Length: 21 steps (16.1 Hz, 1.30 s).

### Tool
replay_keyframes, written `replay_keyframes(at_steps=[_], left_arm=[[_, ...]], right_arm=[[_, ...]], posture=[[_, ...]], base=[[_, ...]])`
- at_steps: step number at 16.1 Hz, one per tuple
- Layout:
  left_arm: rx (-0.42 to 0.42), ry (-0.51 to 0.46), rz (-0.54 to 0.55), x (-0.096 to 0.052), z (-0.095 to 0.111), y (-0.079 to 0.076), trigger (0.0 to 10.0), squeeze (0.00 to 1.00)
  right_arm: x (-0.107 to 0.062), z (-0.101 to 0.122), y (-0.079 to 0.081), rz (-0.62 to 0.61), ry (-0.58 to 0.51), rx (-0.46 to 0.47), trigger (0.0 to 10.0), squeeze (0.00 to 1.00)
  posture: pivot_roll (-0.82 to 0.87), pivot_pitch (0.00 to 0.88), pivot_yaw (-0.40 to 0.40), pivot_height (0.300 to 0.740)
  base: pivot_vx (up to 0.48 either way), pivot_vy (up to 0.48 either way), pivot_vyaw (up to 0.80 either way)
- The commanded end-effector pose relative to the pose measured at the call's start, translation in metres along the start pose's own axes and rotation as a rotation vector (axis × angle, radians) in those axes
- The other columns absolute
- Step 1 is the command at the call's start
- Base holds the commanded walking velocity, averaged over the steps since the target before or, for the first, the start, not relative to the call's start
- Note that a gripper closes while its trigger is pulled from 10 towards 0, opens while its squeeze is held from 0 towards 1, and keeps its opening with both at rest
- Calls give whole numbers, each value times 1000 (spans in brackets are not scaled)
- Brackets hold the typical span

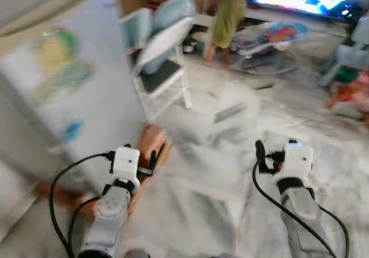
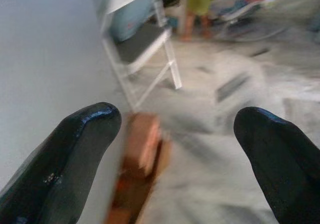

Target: Restocking fridge

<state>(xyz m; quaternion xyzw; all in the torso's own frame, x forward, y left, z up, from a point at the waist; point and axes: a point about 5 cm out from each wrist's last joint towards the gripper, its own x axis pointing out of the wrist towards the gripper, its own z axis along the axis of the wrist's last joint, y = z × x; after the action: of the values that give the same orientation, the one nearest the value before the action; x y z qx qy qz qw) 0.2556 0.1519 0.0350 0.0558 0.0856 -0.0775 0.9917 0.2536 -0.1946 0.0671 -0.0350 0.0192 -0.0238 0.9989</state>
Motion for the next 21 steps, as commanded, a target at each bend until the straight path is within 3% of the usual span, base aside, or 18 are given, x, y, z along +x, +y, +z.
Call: replay_keyframes(at_steps=[1, 10, 18, 21], left_arm=[[9, 6, 12, -1, -1, 1, 10000, 0], [-5, -6, -7, -5, 1, -5, 10000, 0], [-15, 1, -32, -5, 1, -8, 10000, 0], [-12, -25, -47, -2, 7, -9, 10000, 0]], right_arm=[[1, 2, 0, 7, -8, -7, 10000, 0], [3, 1, 0, 13, 2, -8, 10000, 0], [4, 0, 0, 8, 5, -14, 10000, 0], [3, -2, 1, 8, 13, -15, 10000, 0]], posture=[[100, 58, -22, 740], [103, 57, -26, 740], [100, 65, -23, 740], [100, 70, -26, 740]], base=[[0, 480, 0], [0, 50, 0], [0, 444, 0], [0, 0, 0]])
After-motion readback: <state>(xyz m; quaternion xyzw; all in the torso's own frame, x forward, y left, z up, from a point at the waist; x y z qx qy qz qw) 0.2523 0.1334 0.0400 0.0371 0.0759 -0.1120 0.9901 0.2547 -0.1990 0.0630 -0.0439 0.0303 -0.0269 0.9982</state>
